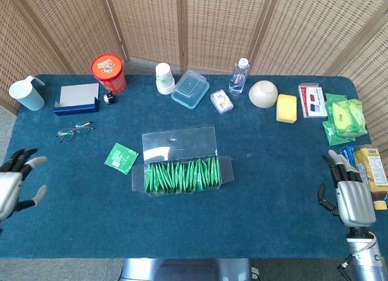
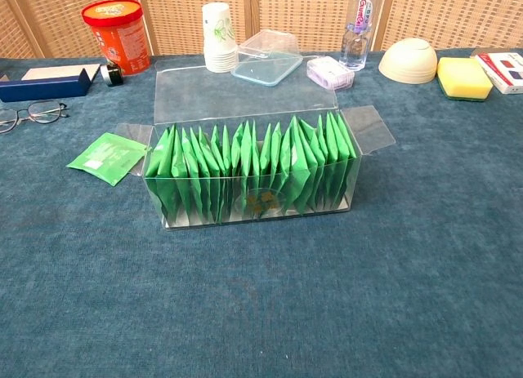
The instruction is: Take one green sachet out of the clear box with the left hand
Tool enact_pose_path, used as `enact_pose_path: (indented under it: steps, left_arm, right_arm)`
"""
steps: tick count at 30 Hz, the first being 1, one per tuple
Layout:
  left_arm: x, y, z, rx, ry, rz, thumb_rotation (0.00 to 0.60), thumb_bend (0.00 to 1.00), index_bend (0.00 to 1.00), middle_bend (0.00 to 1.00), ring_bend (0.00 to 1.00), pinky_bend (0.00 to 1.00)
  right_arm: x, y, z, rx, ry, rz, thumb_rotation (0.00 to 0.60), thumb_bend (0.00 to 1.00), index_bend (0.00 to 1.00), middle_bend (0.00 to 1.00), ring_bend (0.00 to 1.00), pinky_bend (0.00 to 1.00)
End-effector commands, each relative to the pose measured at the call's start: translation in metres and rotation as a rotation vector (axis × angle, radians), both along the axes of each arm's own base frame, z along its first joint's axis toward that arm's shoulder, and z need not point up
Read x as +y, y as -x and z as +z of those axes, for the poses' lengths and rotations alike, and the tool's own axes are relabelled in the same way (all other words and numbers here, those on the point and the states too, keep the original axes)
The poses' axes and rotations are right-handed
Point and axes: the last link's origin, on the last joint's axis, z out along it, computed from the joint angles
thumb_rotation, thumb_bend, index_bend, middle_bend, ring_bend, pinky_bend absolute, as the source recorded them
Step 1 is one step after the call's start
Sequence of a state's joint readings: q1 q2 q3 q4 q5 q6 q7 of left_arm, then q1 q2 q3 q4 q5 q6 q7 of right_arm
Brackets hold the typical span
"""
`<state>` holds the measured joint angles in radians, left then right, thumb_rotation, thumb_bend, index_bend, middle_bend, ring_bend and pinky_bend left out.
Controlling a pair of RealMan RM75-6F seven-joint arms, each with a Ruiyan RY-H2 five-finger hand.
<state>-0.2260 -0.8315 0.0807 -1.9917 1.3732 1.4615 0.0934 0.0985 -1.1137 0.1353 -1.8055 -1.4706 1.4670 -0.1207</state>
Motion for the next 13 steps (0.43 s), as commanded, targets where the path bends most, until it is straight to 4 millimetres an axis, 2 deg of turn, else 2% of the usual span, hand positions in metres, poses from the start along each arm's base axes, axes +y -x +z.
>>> enact_pose_path:
  steps: [1,7,13]
  left_arm:
    - [-0.024,0.006,0.006,0.004,-0.033,0.016,0.563,0.36,0.21,0.1,0.0,0.17]
    - [-0.034,0.011,0.005,0.004,-0.059,0.015,0.565,0.36,0.21,0.1,0.0,0.17]
    - [-0.034,0.009,0.002,0.001,-0.064,-0.004,0.563,0.36,0.22,0.1,0.0,0.17]
  right_arm:
    - [-0.001,-0.002,-0.001,0.003,-0.007,0.01,0.47,0.67,0.09,0.1,0.07,0.18]
    - [-0.001,-0.006,-0.001,0.003,-0.01,0.024,0.469,0.66,0.09,0.1,0.07,0.18]
    - [0.001,-0.007,-0.001,-0.001,-0.008,0.026,0.469,0.66,0.09,0.1,0.07,0.18]
